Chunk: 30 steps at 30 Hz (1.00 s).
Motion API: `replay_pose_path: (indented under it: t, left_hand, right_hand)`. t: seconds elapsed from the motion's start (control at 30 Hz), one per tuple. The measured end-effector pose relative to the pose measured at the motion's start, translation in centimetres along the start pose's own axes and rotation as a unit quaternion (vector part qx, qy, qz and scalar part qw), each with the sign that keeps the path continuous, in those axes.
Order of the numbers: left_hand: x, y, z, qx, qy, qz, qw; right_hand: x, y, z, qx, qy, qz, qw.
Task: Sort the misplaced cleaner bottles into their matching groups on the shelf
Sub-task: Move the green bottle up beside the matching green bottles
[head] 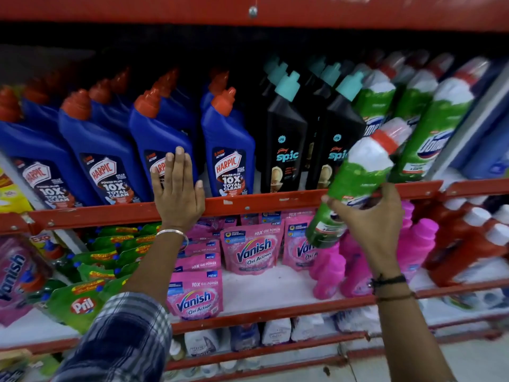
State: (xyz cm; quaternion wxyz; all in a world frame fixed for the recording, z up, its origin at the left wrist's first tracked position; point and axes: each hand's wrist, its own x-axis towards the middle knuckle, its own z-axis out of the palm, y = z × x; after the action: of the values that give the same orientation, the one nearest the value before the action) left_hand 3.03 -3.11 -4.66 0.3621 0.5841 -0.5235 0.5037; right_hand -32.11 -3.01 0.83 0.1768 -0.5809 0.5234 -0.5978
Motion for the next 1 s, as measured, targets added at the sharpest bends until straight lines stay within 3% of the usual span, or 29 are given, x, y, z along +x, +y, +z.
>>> replay_pose_path:
  t: [0.17, 0.37, 1.0]
  left_hand:
    - [0.0, 0.1, 0.0, 0.005, 0.006, -0.007, 1.0]
    - [-0.1, 0.1, 0.1, 0.013, 0.013, -0.006, 1.0]
    - [0.0, 0.1, 0.3, 0.018, 0.022, 0.0, 1.0]
  right_hand:
    - [4.9, -1.5, -3.2, -0.013, 0.091, -0.024, 0.996]
    - [9.3, -2.3, -4.4, -0.011, 0.133, -0.036, 0.99]
    - [12.8, 1.7, -0.8, -0.026, 0.091, -0.03, 0.995]
